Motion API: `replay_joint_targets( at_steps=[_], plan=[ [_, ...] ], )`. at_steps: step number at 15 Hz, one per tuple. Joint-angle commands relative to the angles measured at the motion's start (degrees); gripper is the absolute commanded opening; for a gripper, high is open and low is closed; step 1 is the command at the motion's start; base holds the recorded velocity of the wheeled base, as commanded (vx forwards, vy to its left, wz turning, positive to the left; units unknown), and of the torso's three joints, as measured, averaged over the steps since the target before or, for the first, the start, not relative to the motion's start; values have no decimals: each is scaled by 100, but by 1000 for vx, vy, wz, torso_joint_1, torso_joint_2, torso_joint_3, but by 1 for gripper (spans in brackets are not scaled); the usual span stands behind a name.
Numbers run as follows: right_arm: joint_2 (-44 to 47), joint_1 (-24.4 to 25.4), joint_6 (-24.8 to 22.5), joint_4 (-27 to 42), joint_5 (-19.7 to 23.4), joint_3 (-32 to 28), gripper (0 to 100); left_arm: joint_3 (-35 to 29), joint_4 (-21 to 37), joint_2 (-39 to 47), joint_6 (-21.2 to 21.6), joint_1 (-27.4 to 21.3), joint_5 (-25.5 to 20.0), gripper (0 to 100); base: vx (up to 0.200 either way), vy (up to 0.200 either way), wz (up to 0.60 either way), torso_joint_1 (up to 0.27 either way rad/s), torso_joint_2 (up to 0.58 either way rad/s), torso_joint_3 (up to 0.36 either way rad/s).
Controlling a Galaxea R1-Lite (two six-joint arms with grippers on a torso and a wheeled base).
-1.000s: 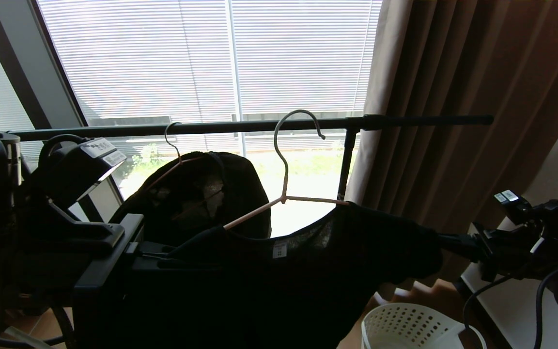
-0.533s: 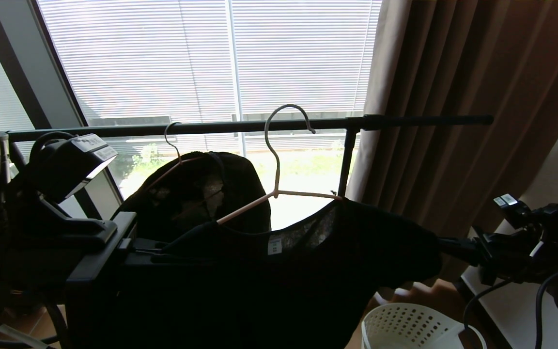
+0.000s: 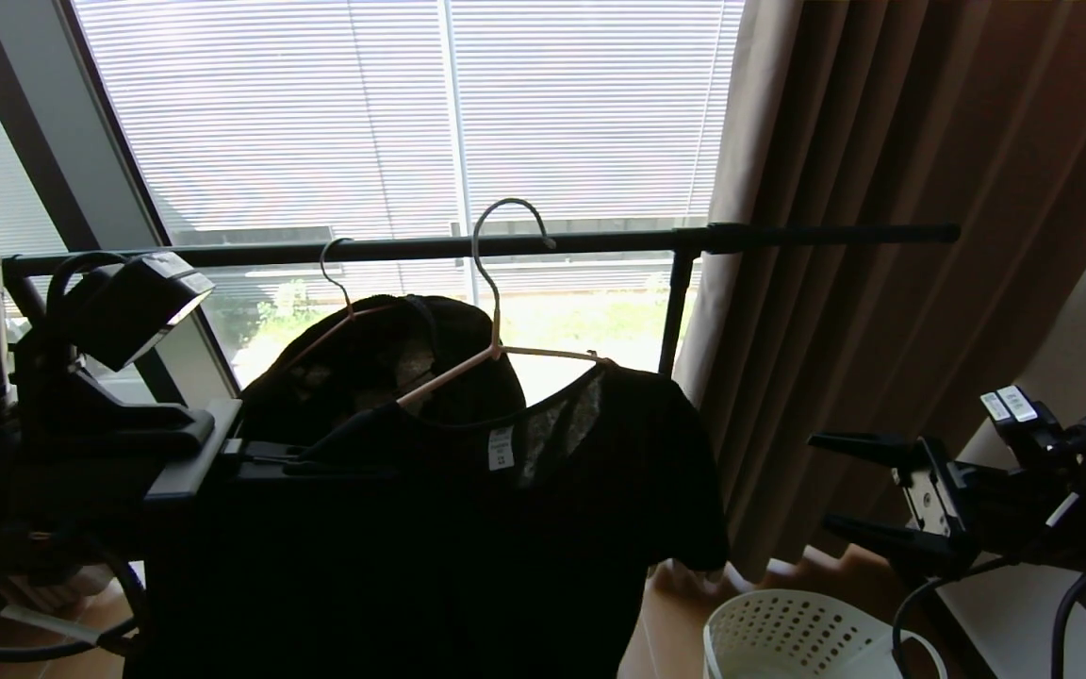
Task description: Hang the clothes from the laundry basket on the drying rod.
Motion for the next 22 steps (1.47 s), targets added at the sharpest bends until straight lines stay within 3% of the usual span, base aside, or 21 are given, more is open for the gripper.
replay_joint_targets(
  at_steps=[1,3,5,8,10,12,16,19,21,22],
  plan=[
    [-319,84,-8,-12,-240,43,100,0,1,21,-113,58,196,0,0,0,0,0,0,0],
    [-538,462,-26,-21,-1224,114,100,-44,-8,39,-192,58,459,0,0,0,0,0,0,0],
    [-591,752,88,-12,-1874,26,100,-229,-8,153,-262,49,749,0,0,0,0,0,0,0],
    [-1083,1016,1424,23,-2446,-194,100,-440,-8,408,-491,-171,1277,0,0,0,0,0,0,0],
    [-1092,990,1741,40,-2481,-370,100,-624,1,645,-667,-258,1576,0,0,0,0,0,0,0],
    [-1083,972,1741,49,-2542,-396,100,-703,-8,803,-702,-320,1725,0,0,0,0,0,0,0],
    [-1057,1060,1433,58,-3123,-414,100,-1187,-8,1260,-702,-346,1927,0,0,0,0,0,0,0],
    [-1057,1113,950,137,-3246,-396,100,-1450,-96,1480,-869,-381,1962,0,0,0,0,0,0,0],
    [-1022,1236,493,313,-3711,-422,100,-1556,-104,1629,-904,-408,2129,0,0,0,0,0,0,0],
    [-951,1438,203,348,-4458,-458,100,-1626,-104,1744,-913,-452,2235,0,0,0,0,0,0,0]
  ],
)
